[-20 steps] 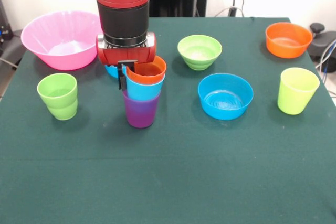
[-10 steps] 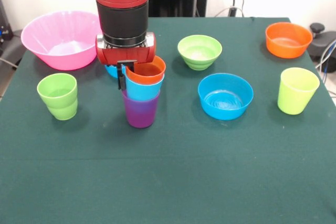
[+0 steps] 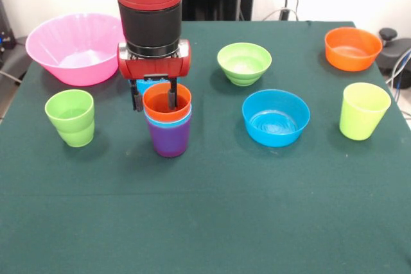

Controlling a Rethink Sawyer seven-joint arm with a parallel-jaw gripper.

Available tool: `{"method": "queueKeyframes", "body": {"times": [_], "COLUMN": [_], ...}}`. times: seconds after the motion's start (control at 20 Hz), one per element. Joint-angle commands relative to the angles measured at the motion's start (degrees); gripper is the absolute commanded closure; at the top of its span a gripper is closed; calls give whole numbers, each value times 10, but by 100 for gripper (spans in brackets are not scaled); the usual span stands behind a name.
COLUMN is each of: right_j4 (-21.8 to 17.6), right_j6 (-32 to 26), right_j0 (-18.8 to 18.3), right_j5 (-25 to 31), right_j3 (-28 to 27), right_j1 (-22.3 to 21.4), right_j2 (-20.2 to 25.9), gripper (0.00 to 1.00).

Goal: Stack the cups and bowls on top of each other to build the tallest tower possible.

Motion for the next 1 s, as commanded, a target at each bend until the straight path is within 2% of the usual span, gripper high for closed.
{"method": "queueKeyframes", "body": {"times": [0.05,0.3,0.5,0.6,1.0], "right_j4": [-49,-44,-32,-30,-52], "right_j6": [-43,-46,-57,-57,-57], "right_j0": [-1,-2,10,12,-5], "right_j5": [0,7,60,68,11], "right_j3": [19,15,-6,-15,13], "right_j1": [13,11,-5,-4,5], "right_j2": [3,6,7,8,3], "gripper": [0,0,0,0,0]}}
